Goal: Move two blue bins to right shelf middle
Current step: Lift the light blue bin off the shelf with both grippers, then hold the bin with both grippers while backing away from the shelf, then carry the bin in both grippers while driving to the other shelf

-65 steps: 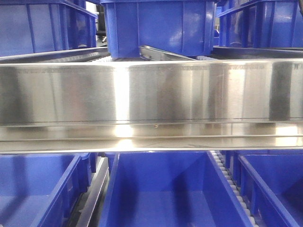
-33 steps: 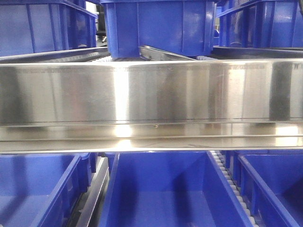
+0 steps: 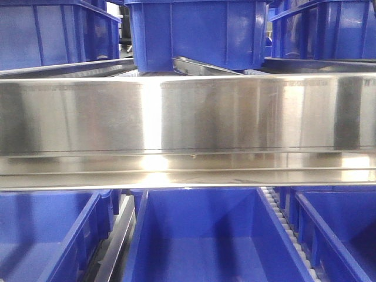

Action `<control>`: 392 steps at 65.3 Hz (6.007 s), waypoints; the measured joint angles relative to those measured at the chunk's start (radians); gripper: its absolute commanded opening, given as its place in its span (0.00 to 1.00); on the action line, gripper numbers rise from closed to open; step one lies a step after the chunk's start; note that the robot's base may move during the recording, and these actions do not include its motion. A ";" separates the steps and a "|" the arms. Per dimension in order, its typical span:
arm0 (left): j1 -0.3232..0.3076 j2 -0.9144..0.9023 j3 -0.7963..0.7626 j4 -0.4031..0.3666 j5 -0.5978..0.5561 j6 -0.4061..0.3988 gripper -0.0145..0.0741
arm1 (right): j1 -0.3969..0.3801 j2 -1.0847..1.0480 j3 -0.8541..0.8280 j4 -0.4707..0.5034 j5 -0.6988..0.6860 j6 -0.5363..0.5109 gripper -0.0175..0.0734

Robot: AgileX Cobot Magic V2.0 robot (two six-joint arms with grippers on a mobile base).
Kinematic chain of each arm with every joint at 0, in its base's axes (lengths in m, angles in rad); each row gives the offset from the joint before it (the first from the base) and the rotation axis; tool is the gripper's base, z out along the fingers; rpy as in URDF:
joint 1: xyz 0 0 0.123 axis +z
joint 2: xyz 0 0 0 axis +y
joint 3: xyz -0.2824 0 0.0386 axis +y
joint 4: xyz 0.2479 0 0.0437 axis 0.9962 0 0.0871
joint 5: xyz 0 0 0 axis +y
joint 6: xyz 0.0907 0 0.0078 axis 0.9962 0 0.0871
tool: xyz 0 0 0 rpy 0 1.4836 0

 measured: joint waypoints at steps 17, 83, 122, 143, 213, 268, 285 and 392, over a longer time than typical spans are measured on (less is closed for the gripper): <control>0.002 -0.002 -0.002 0.004 0.000 -0.004 0.04 | -0.002 0.000 0.000 -0.004 -0.043 0.000 0.03; 0.003 -0.004 -0.002 0.037 -0.061 -0.004 0.04 | -0.002 0.000 0.000 -0.013 -0.063 0.000 0.03; 0.003 -0.004 -0.002 0.037 -0.061 -0.004 0.04 | -0.002 0.000 0.000 -0.013 -0.063 0.000 0.03; 0.003 -0.004 -0.002 0.039 -0.067 -0.004 0.04 | -0.002 0.000 0.000 -0.013 -0.063 0.000 0.03; 0.003 -0.005 -0.002 0.043 -0.069 -0.004 0.04 | -0.002 0.002 0.000 -0.013 -0.068 0.000 0.03; 0.003 -0.005 -0.002 0.043 -0.069 -0.004 0.04 | -0.002 0.002 0.000 -0.013 -0.068 0.000 0.03; 0.003 -0.005 -0.002 0.043 -0.072 -0.004 0.04 | -0.002 0.002 0.000 -0.013 -0.066 0.000 0.03; 0.003 -0.002 -0.002 0.041 -0.078 -0.004 0.04 | -0.004 0.002 0.000 -0.013 -0.066 0.000 0.03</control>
